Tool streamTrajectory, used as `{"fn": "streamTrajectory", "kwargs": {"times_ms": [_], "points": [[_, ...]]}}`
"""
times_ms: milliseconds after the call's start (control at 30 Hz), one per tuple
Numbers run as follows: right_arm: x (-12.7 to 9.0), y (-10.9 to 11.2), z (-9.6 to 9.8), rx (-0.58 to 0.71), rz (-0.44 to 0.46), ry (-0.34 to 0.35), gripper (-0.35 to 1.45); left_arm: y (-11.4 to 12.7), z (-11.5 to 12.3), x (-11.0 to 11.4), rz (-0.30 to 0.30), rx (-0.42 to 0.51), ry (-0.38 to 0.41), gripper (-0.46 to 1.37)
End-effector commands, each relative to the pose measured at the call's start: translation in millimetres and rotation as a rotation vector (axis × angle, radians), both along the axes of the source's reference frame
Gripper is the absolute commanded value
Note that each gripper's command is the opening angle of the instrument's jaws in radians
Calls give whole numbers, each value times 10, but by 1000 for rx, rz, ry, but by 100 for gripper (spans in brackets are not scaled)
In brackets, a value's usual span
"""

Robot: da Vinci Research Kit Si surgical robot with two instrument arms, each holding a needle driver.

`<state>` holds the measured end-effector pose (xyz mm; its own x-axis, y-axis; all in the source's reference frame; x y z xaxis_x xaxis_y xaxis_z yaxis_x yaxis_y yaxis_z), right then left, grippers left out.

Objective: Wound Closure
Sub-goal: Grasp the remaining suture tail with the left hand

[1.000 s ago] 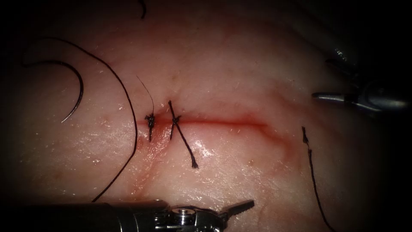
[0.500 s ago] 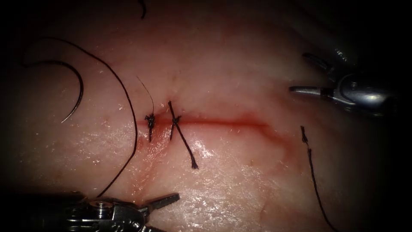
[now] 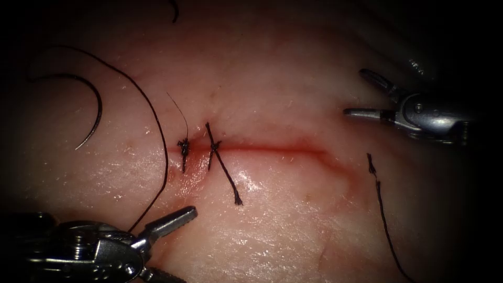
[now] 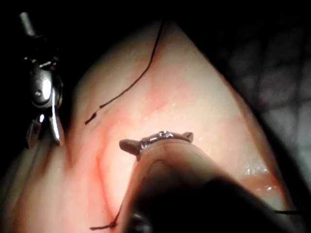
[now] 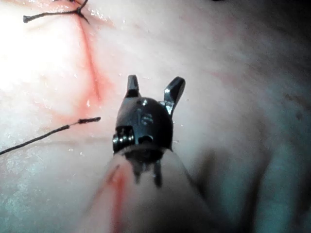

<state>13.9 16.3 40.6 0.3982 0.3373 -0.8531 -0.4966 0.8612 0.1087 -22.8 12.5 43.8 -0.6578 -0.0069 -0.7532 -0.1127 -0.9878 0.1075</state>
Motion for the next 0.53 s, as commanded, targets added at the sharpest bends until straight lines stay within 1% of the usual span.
{"fn": "streamTrajectory", "kwargs": {"times_ms": [33,267,533], "points": [[0,0,-1,3,-7,3,134,2,3,-4,1,-13,13,91],[0,-1,-1,2,-8,3,134,7,11,-5,-6,-17,29,85],[3,-2,-2,2,-6,3,135,9,13,-4,-8,-16,31,74]]}}
